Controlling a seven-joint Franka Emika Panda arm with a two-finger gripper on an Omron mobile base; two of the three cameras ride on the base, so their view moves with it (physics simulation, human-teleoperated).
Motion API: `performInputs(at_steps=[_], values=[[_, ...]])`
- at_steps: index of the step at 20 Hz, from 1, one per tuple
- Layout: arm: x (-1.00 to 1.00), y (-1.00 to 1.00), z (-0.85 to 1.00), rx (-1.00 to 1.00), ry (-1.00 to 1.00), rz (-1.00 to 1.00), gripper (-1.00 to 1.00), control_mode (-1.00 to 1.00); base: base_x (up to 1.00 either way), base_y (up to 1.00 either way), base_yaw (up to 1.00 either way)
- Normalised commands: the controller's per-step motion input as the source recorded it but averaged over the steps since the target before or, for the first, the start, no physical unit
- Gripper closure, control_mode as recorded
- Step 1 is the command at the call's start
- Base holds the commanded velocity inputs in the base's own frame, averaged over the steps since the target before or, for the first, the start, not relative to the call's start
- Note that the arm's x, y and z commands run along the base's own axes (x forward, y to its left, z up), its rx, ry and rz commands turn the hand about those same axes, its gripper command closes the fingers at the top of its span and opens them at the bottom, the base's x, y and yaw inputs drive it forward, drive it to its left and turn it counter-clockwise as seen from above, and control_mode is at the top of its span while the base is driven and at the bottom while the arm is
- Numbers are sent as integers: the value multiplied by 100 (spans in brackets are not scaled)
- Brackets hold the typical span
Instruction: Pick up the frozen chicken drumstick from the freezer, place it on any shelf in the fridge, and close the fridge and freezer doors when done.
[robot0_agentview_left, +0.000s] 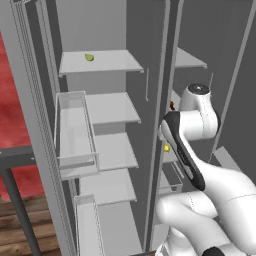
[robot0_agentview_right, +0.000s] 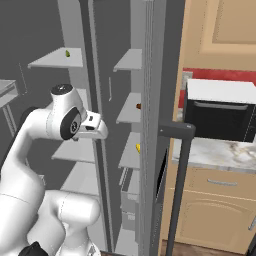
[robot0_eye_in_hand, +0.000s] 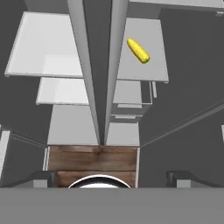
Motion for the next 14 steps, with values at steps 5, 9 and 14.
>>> performInputs(at_steps=[5,9,14], values=[[0,0,0,0,0,0,-100,100,1,-1,0],[0,0,0,0,0,0,-100,100,11,-15,0],[0,0,0,0,0,0,-100,100,18,-25,0]])
